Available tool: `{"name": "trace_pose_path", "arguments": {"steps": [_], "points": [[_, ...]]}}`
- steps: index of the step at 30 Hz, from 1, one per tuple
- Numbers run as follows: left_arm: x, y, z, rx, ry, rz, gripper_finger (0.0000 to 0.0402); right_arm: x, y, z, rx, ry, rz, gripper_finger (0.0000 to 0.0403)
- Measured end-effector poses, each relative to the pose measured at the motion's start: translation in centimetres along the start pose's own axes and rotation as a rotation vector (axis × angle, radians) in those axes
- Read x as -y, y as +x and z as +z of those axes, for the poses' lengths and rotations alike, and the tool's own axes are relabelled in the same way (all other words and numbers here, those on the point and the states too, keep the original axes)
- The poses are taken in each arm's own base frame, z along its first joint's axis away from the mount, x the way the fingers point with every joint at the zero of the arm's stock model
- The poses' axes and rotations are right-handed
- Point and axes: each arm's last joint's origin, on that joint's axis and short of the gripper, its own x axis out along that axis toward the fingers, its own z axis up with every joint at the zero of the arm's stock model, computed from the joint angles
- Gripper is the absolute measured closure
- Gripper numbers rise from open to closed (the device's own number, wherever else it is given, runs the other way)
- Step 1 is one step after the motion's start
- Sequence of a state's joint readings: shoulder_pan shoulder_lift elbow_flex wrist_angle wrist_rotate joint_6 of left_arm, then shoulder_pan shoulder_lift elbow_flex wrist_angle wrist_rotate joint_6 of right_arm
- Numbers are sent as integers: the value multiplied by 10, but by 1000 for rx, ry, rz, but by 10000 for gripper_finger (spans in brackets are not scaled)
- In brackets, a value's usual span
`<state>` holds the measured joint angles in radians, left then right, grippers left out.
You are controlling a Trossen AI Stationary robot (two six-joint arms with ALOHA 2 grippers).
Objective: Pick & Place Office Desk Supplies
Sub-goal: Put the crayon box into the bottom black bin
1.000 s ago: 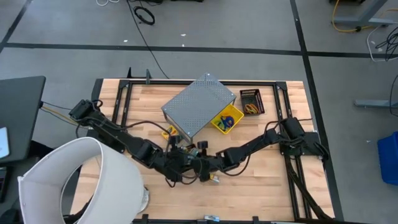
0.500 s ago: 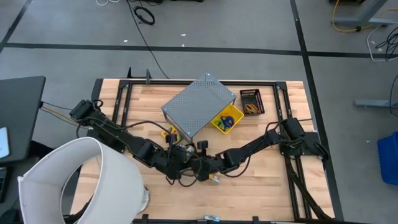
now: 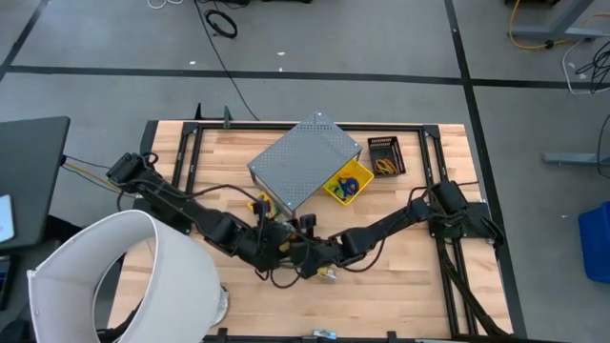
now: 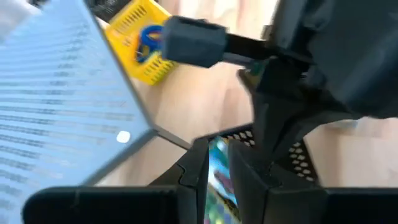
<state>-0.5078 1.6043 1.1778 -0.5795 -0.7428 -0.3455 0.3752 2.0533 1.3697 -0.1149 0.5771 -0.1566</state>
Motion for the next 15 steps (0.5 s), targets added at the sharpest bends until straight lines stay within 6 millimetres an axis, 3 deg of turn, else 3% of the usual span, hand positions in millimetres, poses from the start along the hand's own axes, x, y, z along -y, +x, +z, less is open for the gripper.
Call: {"name": "trace_pose_path", "arguments": {"steps": [9,15], "points": [[-4,1,-4,-27,-4,58,333,-7,-43,15,50,-39,7,401],[9,-2,16,117,5,-169,332,-13,-82,27,114,-57,44,401]]}}
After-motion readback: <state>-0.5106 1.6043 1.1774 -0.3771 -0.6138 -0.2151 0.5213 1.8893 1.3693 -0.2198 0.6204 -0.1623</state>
